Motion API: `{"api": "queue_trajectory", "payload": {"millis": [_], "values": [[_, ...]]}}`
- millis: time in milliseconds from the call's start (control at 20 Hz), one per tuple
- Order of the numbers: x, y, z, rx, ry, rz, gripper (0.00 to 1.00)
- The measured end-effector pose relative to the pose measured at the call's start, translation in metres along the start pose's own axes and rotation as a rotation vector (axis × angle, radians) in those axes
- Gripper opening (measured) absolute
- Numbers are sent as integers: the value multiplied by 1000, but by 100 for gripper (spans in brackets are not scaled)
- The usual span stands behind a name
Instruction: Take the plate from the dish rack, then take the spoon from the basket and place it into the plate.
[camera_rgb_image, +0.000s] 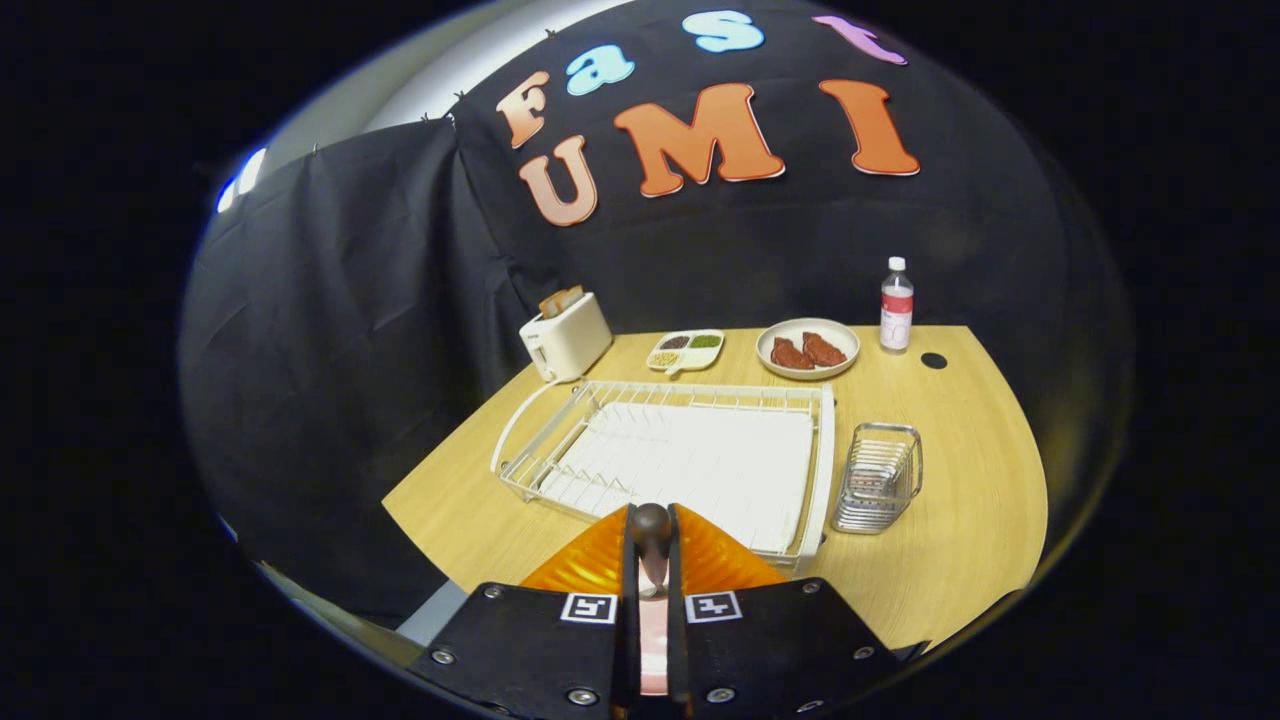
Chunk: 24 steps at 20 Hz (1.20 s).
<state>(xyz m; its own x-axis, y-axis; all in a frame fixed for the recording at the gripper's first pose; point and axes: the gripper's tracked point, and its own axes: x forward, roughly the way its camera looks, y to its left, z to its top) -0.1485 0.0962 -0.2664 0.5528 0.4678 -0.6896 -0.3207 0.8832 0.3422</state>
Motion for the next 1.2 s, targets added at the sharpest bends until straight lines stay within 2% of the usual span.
{"api": "queue_trajectory", "payload": {"millis": [300, 550, 750, 950, 1200], "values": [[13, 13, -32, -51, 68, 31, 11], [23, 31, -30, -93, 33, 58, 11], [25, 30, -44, -141, 37, 47, 11], [14, 21, -66, -113, 57, 11, 11], [3, 7, -76, 4, 47, -54, 12]]}}
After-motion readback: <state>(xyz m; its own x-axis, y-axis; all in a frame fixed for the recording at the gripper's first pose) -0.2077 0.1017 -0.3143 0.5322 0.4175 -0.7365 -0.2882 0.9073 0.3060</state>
